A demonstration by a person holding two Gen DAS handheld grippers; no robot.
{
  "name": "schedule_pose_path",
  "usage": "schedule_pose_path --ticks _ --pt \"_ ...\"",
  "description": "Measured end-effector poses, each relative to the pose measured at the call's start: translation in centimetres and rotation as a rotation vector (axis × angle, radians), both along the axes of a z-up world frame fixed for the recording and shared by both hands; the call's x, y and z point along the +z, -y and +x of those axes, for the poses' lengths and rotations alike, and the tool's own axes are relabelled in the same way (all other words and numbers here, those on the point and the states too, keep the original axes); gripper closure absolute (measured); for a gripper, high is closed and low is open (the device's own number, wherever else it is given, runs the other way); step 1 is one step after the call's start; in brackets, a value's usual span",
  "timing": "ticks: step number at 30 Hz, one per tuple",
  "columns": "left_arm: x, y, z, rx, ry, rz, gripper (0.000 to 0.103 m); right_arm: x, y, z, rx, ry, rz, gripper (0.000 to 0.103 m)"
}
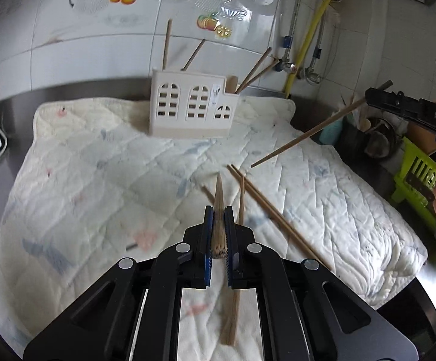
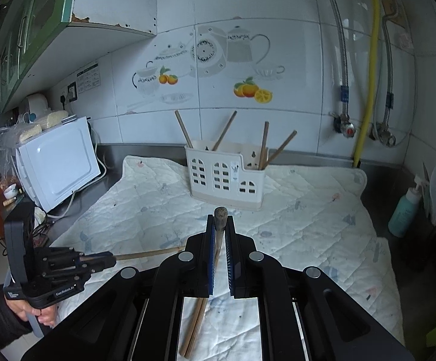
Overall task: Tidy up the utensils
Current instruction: 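Carry the left gripper's chopstick into the white holder while the right gripper lowers its chopstick in, then open both grippers to release the chopsticks into the holder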
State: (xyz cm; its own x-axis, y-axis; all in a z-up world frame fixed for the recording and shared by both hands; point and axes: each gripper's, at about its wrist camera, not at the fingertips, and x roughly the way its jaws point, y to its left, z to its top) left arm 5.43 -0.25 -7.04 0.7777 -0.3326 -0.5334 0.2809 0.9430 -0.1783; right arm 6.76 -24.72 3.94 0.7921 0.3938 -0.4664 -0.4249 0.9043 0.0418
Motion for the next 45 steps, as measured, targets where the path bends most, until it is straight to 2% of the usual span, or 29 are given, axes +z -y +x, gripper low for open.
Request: schedule_pose_path --ticks 12,16,22,25,30,35,39,42,45 --pt "3.8 -0.6 3.1 -0.008 0.045 0.008 0.098 3.4 -1.3 3.1 0.054 0.010 -0.031 0.097" --pt "5.7 -1.0 4.4 -0.005 0.071 -0.008 0.098 5.9 -1.6 5.6 0.059 0.021 -0.040 0.097" --pt "8.3 -1.0 6.3 -0.011 0.113 0.010 0.098 9.8 -2.4 10.1 0.023 0.059 -0.095 0.097" --pt "9.6 -0.7 7.5 -0.020 0.128 0.016 0.098 10.8 -2.7 12.9 0.001 0.054 -0.113 0.097" --pt "12.9 -0.1 10.0 -0.021 0.193 0.033 0.098 10.5 -3.3 16.9 -0.021 0.012 -0.144 0.097" --pt "17.5 0.2 12.7 0.007 0.289 0.028 0.098 8.5 -3.6 20.0 -0.027 -0.040 -0.160 0.097" --pt "20.7 0.7 15.4 0.038 0.359 0.054 0.098 6.9 -3.7 21.6 -0.010 -0.092 -0.165 0.097" --pt "21.5 0.9 17.4 0.069 0.366 0.081 0.098 6.1 -3.8 22.3 -0.005 -0.105 -0.178 0.097" --pt "21.1 0.9 19.5 0.094 0.331 0.104 0.098 5.9 -3.8 22.8 -0.006 -0.114 -0.180 0.097"
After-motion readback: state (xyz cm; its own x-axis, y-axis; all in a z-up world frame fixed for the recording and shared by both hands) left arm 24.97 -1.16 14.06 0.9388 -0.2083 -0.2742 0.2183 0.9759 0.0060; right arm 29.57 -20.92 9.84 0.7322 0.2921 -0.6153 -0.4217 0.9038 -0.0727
